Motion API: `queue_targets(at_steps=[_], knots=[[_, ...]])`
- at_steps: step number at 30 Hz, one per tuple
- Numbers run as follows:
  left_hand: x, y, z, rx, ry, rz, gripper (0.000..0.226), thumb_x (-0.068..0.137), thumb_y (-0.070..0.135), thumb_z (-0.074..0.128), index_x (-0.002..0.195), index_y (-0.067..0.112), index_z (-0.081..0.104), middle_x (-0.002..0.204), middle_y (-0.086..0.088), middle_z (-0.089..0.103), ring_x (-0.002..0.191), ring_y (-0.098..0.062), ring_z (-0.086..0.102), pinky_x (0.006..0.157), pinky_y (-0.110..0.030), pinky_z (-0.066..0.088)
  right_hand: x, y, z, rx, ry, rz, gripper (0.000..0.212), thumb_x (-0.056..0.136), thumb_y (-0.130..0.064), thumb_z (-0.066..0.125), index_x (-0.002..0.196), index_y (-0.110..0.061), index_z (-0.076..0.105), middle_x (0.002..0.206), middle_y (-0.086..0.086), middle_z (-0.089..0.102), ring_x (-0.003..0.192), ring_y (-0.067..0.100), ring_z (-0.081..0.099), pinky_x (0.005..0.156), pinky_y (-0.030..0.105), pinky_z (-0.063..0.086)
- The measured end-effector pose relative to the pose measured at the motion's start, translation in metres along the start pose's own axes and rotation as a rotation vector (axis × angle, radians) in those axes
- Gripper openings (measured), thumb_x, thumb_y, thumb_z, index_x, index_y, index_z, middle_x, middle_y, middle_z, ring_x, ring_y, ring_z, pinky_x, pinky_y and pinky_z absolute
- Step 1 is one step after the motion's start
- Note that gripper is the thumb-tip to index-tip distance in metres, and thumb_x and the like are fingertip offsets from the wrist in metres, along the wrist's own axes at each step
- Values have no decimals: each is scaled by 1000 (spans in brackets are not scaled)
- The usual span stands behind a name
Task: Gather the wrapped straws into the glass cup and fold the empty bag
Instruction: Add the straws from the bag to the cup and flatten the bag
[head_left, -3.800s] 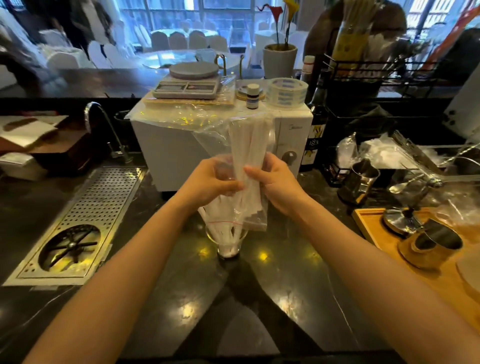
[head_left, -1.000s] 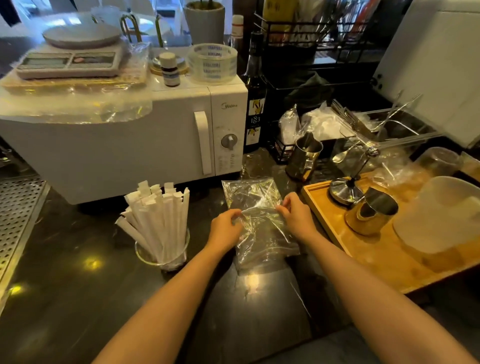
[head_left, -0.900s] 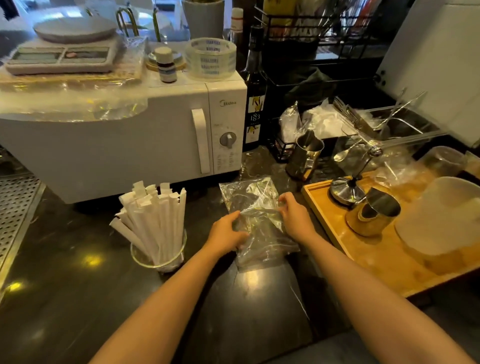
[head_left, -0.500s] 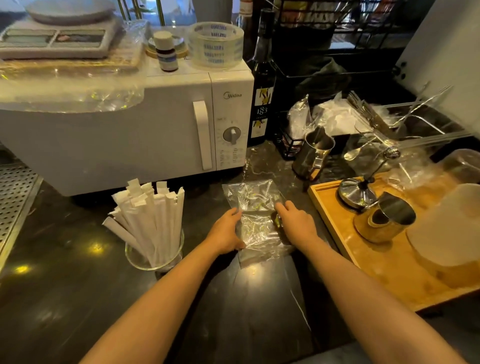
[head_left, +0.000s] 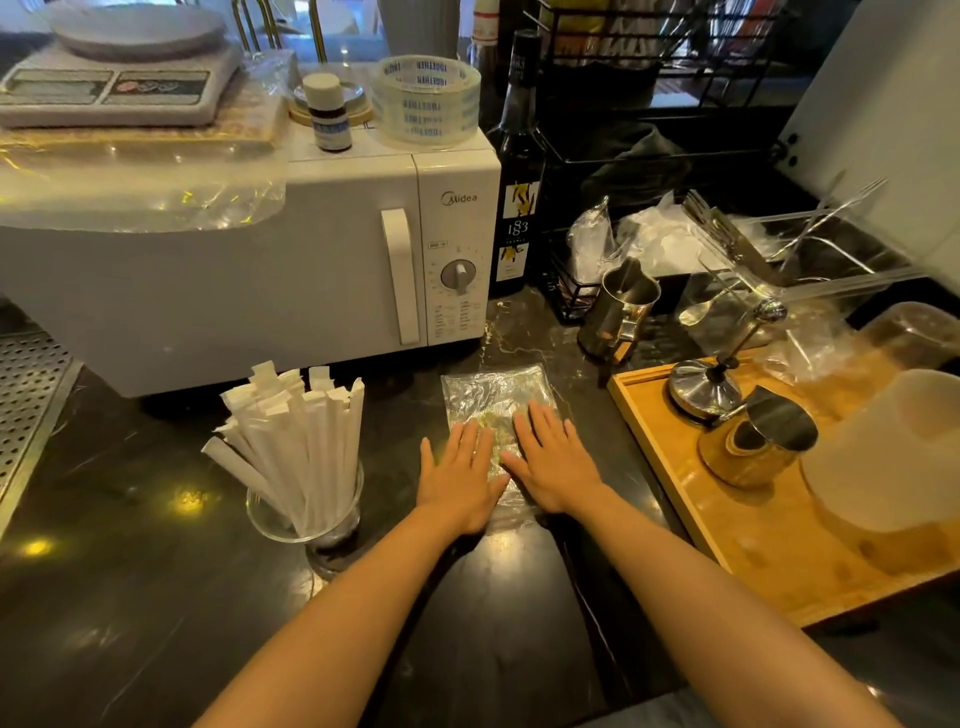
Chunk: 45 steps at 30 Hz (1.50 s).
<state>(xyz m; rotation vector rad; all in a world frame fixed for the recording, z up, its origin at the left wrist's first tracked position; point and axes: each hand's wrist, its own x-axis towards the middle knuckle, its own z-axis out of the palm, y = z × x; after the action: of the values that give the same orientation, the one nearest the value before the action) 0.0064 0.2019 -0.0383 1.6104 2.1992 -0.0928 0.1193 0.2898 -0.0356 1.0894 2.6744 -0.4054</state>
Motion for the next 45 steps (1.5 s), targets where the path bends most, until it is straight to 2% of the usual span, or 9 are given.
queue_targets(at_steps=[8,16,22,29,31,33,36,38,45], knots=[[-5,-6,12,38,82,37,71,89,56,10,140,11,-12,154,-7,-15,141,-20,-17,113,-46,-9,-9,5,11,39,22,0,71,93,-52,19,143,-10,-9,154,12,-14,141,24,-18,113,37,-11],[-7,-4,10,51,114,26,72,89,56,10,140,9,-10,155,-9,-13,141,-22,-15,114,-44,-7,-14,11,7,-9,5,-11,74,91,-55,17,142,-10,-9,154,13,-15,141,24,-17,114,39,-11],[-11,-1,9,13,129,21,64,94,46,13,141,9,-8,155,-9,-9,142,-22,-11,116,-38,-3,-15,7,-1,-73,-43,-3,116,46,-72,-27,142,-9,-11,154,13,-16,141,26,-17,114,46,-8],[-17,-9,3,26,54,60,61,94,45,13,140,12,-11,155,-6,-14,141,-19,-16,115,-40,-5,-22,3,2,-137,21,7,126,36,-72,-42,143,-13,-10,155,12,-11,142,25,-13,115,44,-7],[-18,-9,2,31,46,51,61,94,44,12,140,12,-12,155,-5,-14,141,-19,-16,115,-40,-5,-23,2,1,-158,24,12,122,39,-70,-40,143,-15,-10,156,10,-10,143,25,-11,115,44,-6],[-21,-8,1,37,34,41,60,95,43,13,140,12,-12,155,-5,-14,141,-19,-16,115,-40,-4,-23,1,0,-134,17,38,105,54,-68,-30,143,-16,-10,156,9,-10,143,24,-11,116,43,-4],[-23,-9,-2,28,13,39,60,95,41,15,141,11,-10,155,-5,-14,141,-19,-14,115,-41,-2,-26,2,0,-97,-14,89,69,89,-57,6,143,-16,-9,156,8,-10,143,24,-11,116,41,-4],[-24,-10,-5,25,-7,41,59,96,39,16,141,12,-10,155,-5,-14,142,-20,-13,115,-41,-1,-30,2,-2,-89,-44,101,68,93,-53,14,143,-14,-9,156,9,-11,143,24,-11,116,41,-4],[-37,-9,-6,8,-33,32,59,96,37,19,141,10,-8,155,-8,-13,142,-25,-12,116,-43,-1,-43,-2,-8,-72,-20,140,72,92,-54,14,142,-8,-11,155,11,-12,142,23,-14,115,41,-7]])
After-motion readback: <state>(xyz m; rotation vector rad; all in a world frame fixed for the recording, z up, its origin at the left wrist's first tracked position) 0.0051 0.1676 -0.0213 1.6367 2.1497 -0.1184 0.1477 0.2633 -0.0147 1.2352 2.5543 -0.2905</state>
